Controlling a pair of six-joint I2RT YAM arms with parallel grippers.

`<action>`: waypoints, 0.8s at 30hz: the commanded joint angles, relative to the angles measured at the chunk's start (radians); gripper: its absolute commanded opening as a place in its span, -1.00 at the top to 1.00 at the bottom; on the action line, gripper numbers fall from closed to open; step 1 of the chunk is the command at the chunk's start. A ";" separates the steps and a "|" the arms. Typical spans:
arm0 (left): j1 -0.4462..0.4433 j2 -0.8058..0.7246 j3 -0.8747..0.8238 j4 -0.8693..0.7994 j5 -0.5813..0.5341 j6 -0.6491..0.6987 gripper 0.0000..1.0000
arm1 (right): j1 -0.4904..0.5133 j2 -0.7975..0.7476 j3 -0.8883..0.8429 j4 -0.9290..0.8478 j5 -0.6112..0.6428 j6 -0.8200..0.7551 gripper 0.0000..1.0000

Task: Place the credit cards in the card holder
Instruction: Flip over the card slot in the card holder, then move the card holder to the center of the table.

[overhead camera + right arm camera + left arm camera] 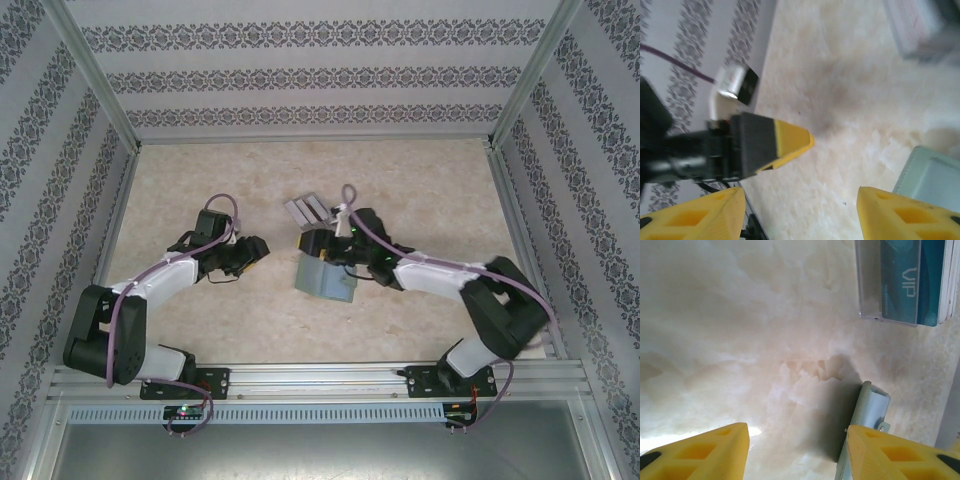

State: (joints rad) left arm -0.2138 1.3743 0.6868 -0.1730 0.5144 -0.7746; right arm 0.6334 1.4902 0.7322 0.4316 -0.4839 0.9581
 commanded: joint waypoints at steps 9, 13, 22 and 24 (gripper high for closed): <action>0.000 -0.004 0.085 -0.038 0.110 0.160 -0.10 | -0.097 -0.285 -0.226 -0.311 0.153 -0.113 -0.25; -0.041 0.004 0.136 -0.096 0.085 0.248 -0.11 | -0.097 -0.287 -0.167 -0.461 0.216 -0.208 -0.24; -0.213 0.173 0.179 -0.061 0.104 0.210 -0.11 | -0.145 -0.200 0.009 -0.588 0.281 -0.359 -0.25; -0.233 0.201 0.177 -0.051 0.086 0.194 -0.11 | -0.176 -0.172 0.015 -0.547 0.280 -0.325 -0.25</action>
State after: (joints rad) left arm -0.4267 1.5536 0.8536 -0.2264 0.6228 -0.5770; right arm 0.4908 1.2827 0.7296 -0.1001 -0.2455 0.6533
